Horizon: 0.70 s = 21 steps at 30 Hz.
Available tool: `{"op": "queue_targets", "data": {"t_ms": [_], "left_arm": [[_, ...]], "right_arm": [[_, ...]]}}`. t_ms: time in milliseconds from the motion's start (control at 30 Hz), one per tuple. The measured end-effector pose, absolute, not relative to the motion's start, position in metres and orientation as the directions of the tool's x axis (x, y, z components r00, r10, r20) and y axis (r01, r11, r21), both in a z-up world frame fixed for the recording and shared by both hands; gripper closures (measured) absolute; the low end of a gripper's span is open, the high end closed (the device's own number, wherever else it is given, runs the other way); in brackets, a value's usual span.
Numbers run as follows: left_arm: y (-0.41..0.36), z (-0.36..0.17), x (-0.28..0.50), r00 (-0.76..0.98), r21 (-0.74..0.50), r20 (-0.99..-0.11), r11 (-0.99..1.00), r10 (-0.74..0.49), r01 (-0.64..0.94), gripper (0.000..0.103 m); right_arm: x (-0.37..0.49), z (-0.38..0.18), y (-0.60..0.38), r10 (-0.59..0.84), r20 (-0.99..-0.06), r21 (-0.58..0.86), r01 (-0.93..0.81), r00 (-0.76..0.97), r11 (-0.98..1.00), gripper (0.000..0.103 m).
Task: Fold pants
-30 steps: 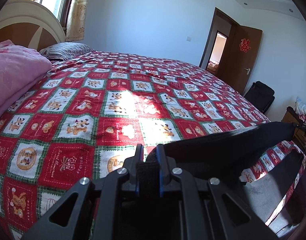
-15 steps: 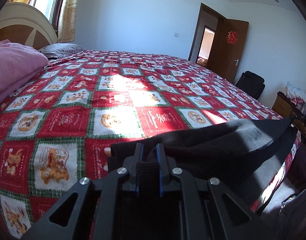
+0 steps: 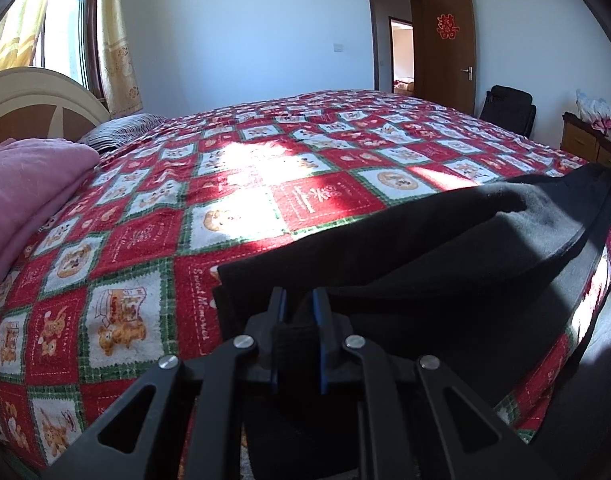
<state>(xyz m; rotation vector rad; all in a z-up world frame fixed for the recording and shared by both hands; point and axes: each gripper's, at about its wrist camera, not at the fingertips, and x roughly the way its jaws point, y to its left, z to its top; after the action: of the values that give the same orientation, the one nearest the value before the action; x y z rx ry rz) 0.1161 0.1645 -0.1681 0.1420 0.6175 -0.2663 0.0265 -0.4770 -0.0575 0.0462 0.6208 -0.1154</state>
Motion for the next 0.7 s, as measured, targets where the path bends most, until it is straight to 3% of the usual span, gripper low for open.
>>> {"op": "queue_targets", "data": {"t_ms": [200, 367, 600, 667, 700], "left_arm": [[0.162, -0.168, 0.112, 0.788, 0.067, -0.583, 0.955, -0.198, 0.290, 0.088], [0.162, -0.168, 0.112, 0.795, 0.059, -0.573, 0.957, -0.199, 0.283, 0.088], [0.162, -0.167, 0.112, 0.796, 0.061, -0.572, 0.957, -0.198, 0.282, 0.088], [0.161, -0.166, 0.113, 0.792, 0.066, -0.577, 0.955, -0.201, 0.290, 0.089], [0.160, -0.166, 0.114, 0.788, 0.070, -0.581, 0.952, -0.205, 0.299, 0.089]], "right_arm": [[0.048, -0.062, -0.325, 0.076, -0.630, -0.151, -0.217, 0.773, 0.964, 0.042], [0.062, -0.117, -0.184, 0.253, -0.728, -0.183, -0.536, 0.637, 0.824, 0.042], [0.074, -0.184, -0.093, 0.223, -0.776, -0.298, -0.654, 0.590, 0.695, 0.042], [0.077, -0.195, -0.088, 0.176, -0.760, -0.367, -0.636, 0.626, 0.678, 0.049], [0.081, -0.197, -0.090, 0.170, -0.762, -0.370, -0.636, 0.625, 0.677, 0.061]]}}
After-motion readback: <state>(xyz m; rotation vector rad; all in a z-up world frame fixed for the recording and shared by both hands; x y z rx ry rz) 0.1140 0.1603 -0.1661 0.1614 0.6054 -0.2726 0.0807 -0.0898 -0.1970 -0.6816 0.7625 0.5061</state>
